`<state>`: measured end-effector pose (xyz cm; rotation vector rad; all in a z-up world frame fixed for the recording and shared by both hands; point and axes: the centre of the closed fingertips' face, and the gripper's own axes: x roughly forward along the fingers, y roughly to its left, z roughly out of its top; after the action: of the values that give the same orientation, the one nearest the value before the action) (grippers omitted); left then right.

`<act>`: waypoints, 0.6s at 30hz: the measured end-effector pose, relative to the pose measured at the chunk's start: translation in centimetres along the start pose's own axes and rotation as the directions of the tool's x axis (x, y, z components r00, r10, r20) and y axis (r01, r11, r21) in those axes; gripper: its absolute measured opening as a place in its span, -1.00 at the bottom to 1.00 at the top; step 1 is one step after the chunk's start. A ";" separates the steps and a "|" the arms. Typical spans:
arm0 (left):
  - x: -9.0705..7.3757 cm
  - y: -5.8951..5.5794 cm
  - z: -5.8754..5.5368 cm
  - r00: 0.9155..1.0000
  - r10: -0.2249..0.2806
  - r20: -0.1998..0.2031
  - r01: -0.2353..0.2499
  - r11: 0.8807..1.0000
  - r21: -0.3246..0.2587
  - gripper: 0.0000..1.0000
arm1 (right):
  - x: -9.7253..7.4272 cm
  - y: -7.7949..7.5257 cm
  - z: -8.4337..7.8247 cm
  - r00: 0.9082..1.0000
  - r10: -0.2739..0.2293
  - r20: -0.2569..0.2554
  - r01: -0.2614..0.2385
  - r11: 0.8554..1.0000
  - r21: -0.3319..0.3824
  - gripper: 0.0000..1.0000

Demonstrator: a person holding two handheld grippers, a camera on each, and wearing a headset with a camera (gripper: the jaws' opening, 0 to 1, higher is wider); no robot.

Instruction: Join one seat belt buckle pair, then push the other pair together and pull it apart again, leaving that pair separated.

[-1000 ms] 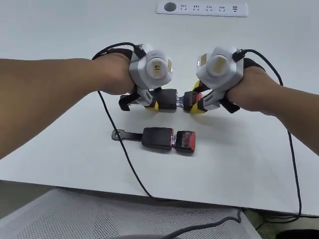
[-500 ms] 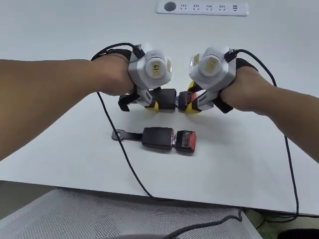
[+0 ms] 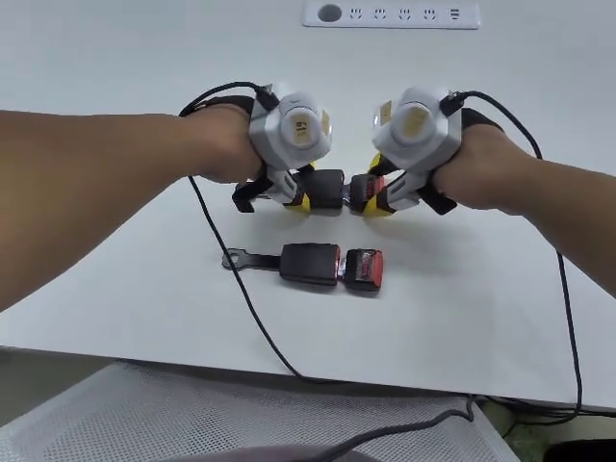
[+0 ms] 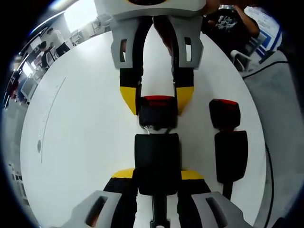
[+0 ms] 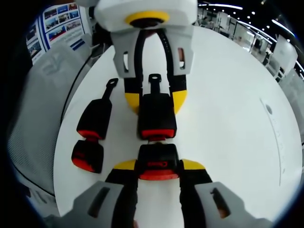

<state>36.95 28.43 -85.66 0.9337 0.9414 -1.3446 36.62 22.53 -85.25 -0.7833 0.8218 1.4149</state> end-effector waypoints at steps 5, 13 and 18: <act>-0.1 -0.1 0.0 1.000 0.000 0.010 0.000 1.000 -0.004 -0.37 | -0.7 -0.1 -1.2 1.000 -0.002 -0.010 0.002 1.000 0.002 -0.34; 0.0 -0.2 0.0 1.000 -0.001 -0.007 0.000 1.000 -0.004 -0.37 | -1.4 0.2 -2.2 1.000 -0.012 0.016 0.012 1.000 0.007 -0.31; -0.1 -0.3 0.0 1.000 0.000 -0.008 0.000 1.000 -0.002 -0.36 | -3.6 0.5 -5.9 1.000 -0.019 -0.008 0.019 1.000 -0.004 -0.31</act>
<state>36.69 28.48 -85.62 0.9380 0.9486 -1.3411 36.01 15.65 -85.14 -0.7984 0.8158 1.3975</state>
